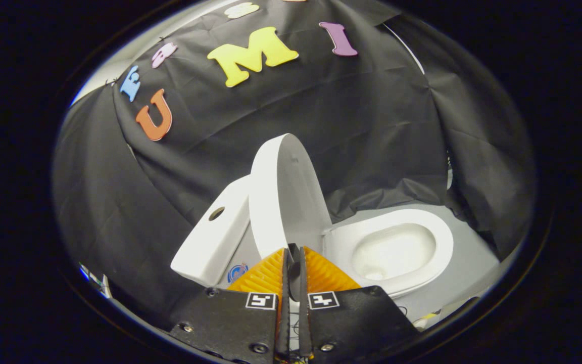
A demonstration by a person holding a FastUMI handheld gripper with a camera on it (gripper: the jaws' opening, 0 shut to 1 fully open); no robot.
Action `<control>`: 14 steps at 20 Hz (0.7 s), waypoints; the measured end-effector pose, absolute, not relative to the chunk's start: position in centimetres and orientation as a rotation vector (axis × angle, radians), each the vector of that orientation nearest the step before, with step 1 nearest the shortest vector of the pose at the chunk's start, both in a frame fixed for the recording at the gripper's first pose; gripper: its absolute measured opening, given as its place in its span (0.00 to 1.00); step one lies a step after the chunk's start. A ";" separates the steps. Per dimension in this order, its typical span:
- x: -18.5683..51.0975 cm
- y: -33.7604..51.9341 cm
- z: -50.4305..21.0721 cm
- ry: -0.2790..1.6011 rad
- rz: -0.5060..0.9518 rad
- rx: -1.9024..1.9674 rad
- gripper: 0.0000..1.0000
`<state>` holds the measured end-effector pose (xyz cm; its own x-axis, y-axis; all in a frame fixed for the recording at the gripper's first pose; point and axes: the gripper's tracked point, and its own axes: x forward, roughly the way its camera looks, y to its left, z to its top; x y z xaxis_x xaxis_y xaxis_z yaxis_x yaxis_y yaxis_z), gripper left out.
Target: Open the toilet lid.
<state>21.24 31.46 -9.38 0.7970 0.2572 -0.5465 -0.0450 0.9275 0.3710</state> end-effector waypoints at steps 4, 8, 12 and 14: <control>21.1 33.5 -9.5 0.632 0.179 0.320 0.11; 21.2 35.4 -9.6 0.644 0.193 0.308 0.11; 21.0 36.9 -9.7 0.647 0.202 0.280 0.11; 21.0 37.8 -9.7 0.652 0.210 0.276 0.11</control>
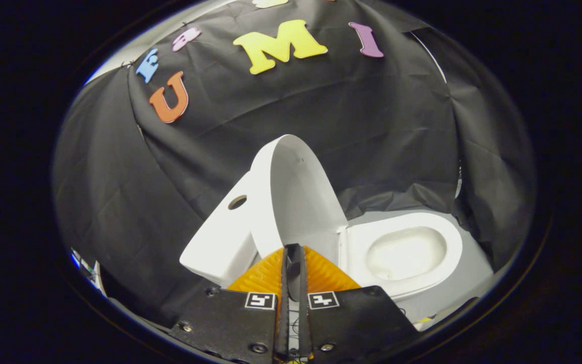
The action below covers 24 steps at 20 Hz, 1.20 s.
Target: Open the toilet lid.
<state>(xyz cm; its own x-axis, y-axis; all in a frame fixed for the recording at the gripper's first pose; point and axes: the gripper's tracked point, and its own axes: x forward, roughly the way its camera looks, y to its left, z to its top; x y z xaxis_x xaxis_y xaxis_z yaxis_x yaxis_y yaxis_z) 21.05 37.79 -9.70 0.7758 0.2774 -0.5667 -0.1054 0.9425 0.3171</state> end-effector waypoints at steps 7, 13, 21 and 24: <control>21.3 39.8 -9.9 0.657 0.227 0.222 0.10; 21.0 41.1 -10.3 0.664 0.247 0.199 0.11; 21.2 40.9 -9.9 0.687 0.280 0.265 0.14; 21.0 41.1 -10.2 0.720 0.322 0.316 0.22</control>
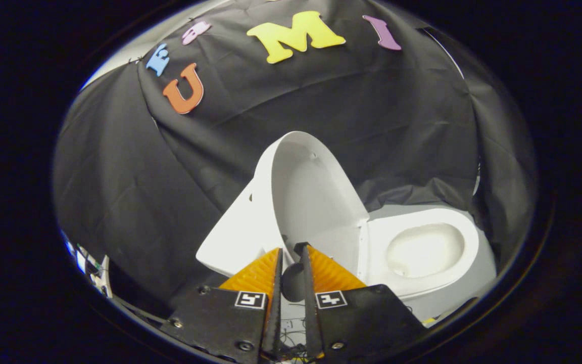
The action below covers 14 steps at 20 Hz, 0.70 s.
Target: Open the toilet lid.
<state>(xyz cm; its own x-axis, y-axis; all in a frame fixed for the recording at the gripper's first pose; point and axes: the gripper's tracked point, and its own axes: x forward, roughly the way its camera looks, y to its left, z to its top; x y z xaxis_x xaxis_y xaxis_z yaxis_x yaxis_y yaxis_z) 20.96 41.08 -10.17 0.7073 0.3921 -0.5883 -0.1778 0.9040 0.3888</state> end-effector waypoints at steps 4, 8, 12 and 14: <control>20.6 40.9 -9.8 0.728 0.340 0.330 0.28; 19.9 39.4 -8.6 0.695 0.336 0.284 0.52; 18.6 37.7 -6.9 0.657 0.342 0.238 0.65; 17.8 36.2 -5.4 0.612 0.335 0.201 0.65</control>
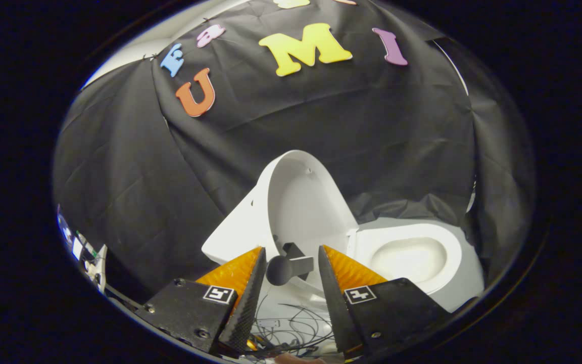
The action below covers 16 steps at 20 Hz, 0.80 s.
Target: Open the toilet lid.
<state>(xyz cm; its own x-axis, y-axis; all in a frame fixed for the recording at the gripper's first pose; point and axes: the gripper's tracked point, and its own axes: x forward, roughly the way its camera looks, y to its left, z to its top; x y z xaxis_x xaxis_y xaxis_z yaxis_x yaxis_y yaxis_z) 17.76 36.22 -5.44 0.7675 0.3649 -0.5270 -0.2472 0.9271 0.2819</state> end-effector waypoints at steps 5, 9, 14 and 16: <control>15.5 31.1 -0.6 0.466 0.296 0.085 0.66; 13.1 26.4 3.1 0.350 0.247 0.012 0.66; 10.5 19.6 6.2 0.239 0.154 -0.031 0.66; 9.5 17.0 6.7 0.217 0.120 -0.018 0.66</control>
